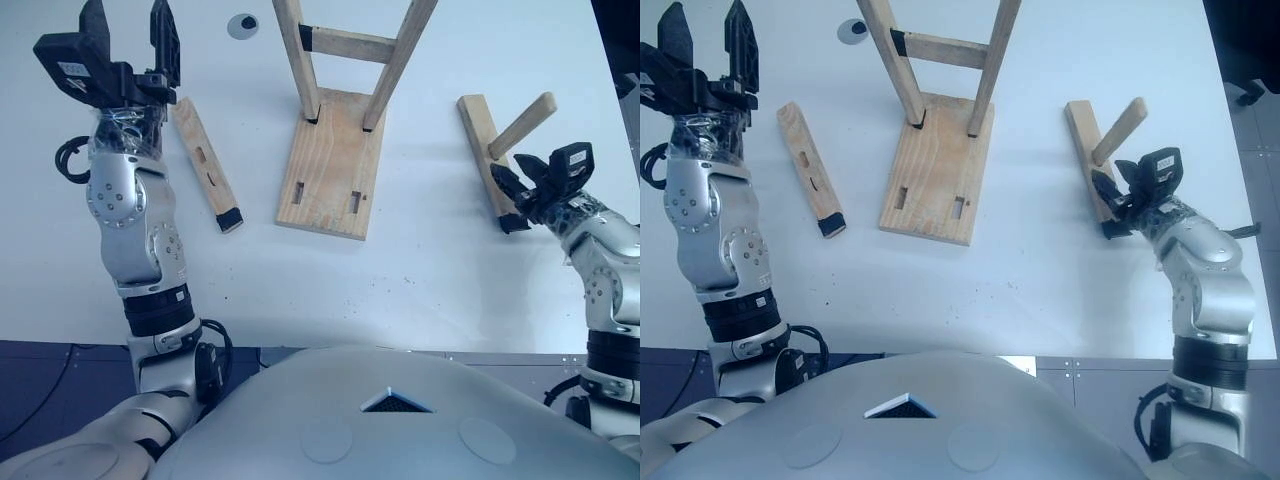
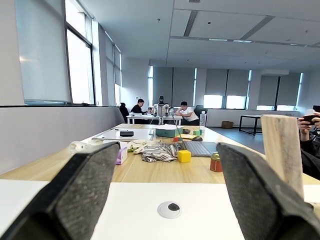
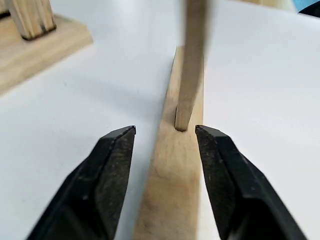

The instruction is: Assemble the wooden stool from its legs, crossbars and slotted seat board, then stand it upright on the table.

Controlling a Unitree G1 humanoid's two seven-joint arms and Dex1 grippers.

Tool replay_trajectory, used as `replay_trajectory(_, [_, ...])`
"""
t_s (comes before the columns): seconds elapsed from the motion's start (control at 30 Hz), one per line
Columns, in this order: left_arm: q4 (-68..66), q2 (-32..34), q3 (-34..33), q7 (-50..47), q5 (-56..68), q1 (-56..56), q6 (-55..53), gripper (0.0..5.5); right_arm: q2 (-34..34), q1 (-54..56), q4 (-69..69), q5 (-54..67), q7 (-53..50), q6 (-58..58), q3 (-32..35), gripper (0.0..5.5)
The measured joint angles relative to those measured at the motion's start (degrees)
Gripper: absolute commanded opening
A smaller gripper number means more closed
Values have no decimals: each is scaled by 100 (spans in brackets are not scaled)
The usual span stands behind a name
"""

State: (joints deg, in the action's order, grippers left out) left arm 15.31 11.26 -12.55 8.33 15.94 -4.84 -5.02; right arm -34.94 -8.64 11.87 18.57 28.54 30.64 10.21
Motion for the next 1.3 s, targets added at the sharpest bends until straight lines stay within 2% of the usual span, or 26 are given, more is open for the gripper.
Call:
replay_trajectory(0.13, [82, -39, 7, -20, -13, 36, -1, 355, 0, 1, -23, -206, -2, 122, -130, 342])
replay_trajectory(0.3, [119, -59, 6, -44, -18, 84, -17, 355, -208, 2, -184, -486, 65, 223, -194, 342])
replay_trajectory(0.57, [154, -87, 42, -44, -13, 94, -97, 355, -205, -7, -193, -558, 134, 404, -349, 216])
replay_trajectory(0.77, [180, -87, 40, 5, 100, 137, -185, 355, -100, 90, -168, -270, 105, 672, -101, 206])
replay_trajectory(0.87, [366, -65, 84, 456, 1023, 147, -875, 355, 514, 605, -165, 483, -128, 921, 544, 203])
replay_trajectory(1.03, [985, 246, 523, 1674, 3103, 280, -2483, 432, 986, 1889, -175, 2280, -214, 1296, 1599, 203])
replay_trajectory(1.2, [783, 290, 562, 1885, 4746, -400, -3607, 446, 905, 2361, 275, 3621, 561, 1910, 1471, 203])
replay_trajectory(1.3, [484, 177, 609, 1919, 5236, -909, -3886, 446, 776, 2431, 500, 4226, 853, 2286, 1283, 202])
